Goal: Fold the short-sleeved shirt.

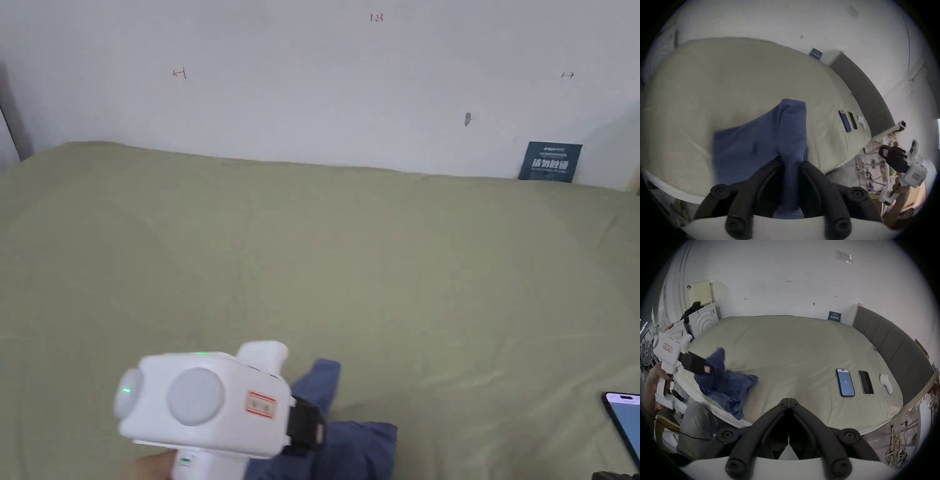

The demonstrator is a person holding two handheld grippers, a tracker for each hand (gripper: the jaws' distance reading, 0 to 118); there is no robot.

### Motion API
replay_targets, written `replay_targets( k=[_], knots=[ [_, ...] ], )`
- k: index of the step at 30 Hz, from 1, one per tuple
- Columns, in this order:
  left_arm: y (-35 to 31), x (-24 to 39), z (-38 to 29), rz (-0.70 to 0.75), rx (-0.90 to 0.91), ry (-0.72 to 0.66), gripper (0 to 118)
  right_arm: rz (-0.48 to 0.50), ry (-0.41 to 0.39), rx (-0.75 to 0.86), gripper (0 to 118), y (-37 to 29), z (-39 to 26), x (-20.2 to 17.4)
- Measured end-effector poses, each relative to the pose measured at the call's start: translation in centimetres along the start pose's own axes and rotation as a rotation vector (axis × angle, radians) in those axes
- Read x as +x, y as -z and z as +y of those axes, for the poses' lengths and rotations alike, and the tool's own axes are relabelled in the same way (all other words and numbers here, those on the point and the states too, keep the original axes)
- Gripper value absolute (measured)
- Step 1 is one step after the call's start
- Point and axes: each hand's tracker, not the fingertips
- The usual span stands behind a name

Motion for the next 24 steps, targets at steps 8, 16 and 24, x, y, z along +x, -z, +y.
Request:
replay_targets(
  k=[8, 16, 24],
  knots=[
    [4.3, -1.6, -1.8, -0.116, -0.003, -0.168, 85, -0.028, 0.014, 0.000, 0, -0.7, -0.5, 1.0],
    [6.0, -4.9, -6.0, -0.303, 0.127, -0.378, 6, -0.013, 0.013, -0.008, 0, -0.4, -1.1, 0.4],
    [12.2, -3.8, -10.9, -0.355, 0.046, -0.425, 0, 0.011, 0.011, -0.025, 0, 0.1, -1.4, -0.5]
  ],
)
